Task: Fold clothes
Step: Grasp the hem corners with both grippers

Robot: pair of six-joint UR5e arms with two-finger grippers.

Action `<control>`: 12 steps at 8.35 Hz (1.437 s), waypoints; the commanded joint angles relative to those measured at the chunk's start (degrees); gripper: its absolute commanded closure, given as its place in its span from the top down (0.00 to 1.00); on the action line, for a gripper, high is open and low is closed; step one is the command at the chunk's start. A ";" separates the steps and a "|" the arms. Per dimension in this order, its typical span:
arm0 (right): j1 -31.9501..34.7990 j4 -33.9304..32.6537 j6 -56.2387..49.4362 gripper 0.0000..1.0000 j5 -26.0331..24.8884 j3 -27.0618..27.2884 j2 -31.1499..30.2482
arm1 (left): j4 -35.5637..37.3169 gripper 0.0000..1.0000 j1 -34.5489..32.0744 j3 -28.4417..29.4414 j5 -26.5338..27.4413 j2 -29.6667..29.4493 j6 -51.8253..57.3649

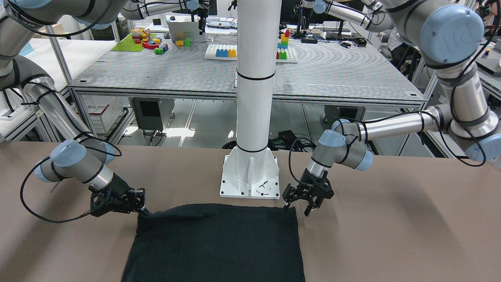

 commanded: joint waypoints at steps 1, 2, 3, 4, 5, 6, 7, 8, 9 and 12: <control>0.17 0.77 0.00 0.00 0.13 0.13 0.00 | -0.09 0.94 2.94 1.51 2.60 -0.32 -0.43; 0.17 0.77 0.09 0.00 0.13 0.21 0.00 | -0.09 0.93 3.56 1.52 2.97 -0.41 -0.60; 0.17 0.77 0.00 0.00 0.13 0.13 0.00 | -0.09 0.93 4.17 1.61 3.15 -0.32 -0.69; 0.17 0.85 0.09 0.00 0.13 0.21 0.00 | -0.09 0.89 5.14 1.52 4.45 -0.49 -0.78; 0.25 0.86 0.09 0.00 0.13 0.30 0.00 | 0.00 0.68 6.19 1.61 5.86 -1.19 -0.78; 0.25 0.86 0.00 0.00 0.13 0.21 -0.08 | 0.00 0.41 6.29 1.87 6.05 -1.20 -0.78; 0.86 0.94 0.00 0.00 0.57 0.39 -0.08 | 0.00 0.35 6.90 2.48 7.01 -1.37 -0.78; 1.04 0.94 0.09 0.00 0.57 0.30 -0.08 | 0.09 0.34 8.12 2.83 7.54 -2.16 -0.78; 0.96 0.86 0.09 0.00 0.57 0.21 -0.08 | 0.09 0.32 8.13 2.92 8.07 -2.51 -0.78; 0.96 0.86 0.09 0.00 1.01 0.21 -0.17 | 0.09 0.00 7.70 0.57 7.37 -2.43 -0.78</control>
